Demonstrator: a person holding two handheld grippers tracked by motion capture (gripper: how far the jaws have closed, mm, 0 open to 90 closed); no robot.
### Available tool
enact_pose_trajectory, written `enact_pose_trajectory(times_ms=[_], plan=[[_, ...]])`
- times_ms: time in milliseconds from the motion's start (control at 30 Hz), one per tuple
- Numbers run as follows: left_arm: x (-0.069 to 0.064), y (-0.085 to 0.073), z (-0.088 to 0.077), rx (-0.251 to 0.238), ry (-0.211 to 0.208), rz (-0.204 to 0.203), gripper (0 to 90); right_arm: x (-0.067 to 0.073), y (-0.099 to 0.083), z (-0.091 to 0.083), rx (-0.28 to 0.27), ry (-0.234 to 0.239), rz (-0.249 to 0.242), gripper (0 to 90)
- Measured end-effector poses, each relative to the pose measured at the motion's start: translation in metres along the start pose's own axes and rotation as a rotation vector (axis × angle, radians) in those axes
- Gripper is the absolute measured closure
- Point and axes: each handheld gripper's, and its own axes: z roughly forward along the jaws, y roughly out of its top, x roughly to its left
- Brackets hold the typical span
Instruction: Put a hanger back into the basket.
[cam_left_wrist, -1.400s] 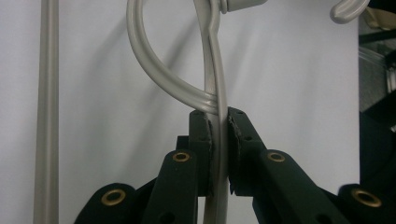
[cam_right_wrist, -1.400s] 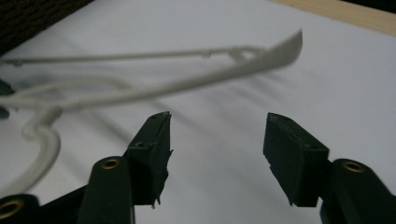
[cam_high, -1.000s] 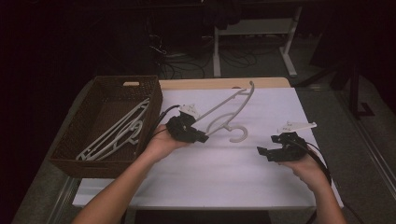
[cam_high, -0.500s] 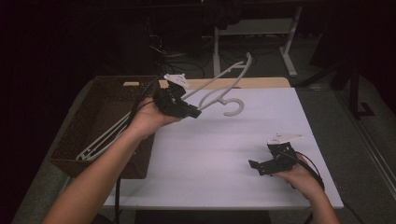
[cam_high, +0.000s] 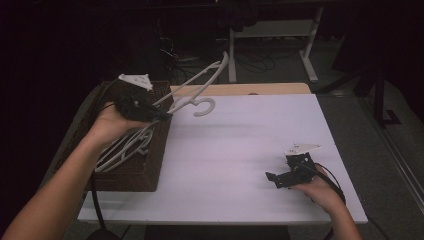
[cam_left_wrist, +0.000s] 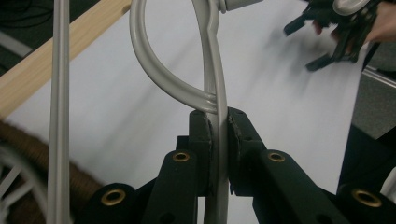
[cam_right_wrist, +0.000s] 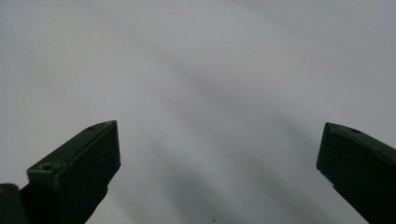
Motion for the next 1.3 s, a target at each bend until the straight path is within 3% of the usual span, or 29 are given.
enact_pose_trajectory(times_ms=[400, 600, 1033, 1167, 1300], plan=[[0.03, -0.076, -0.045, -0.018, 0.058, -0.092, 81.8, -0.003, 0.0, 0.002, 0.006, -0.016, 0.003, 0.0], [0.039, -0.104, -0.055, -0.014, 0.079, -0.136, 81.7, -0.005, -0.001, 0.002, 0.008, -0.022, 0.016, 0.0], [0.056, -0.138, -0.053, 0.009, 0.099, -0.225, 81.7, -0.007, 0.0, 0.002, 0.011, -0.032, 0.017, 0.0], [0.061, -0.146, -0.054, 0.007, 0.087, -0.248, 81.7, -0.008, 0.0, 0.002, 0.009, -0.034, 0.018, 0.0], [0.061, -0.151, -0.055, 0.049, 0.088, -0.265, 81.7, -0.008, 0.0, 0.003, 0.01, -0.035, 0.018, 0.0]])
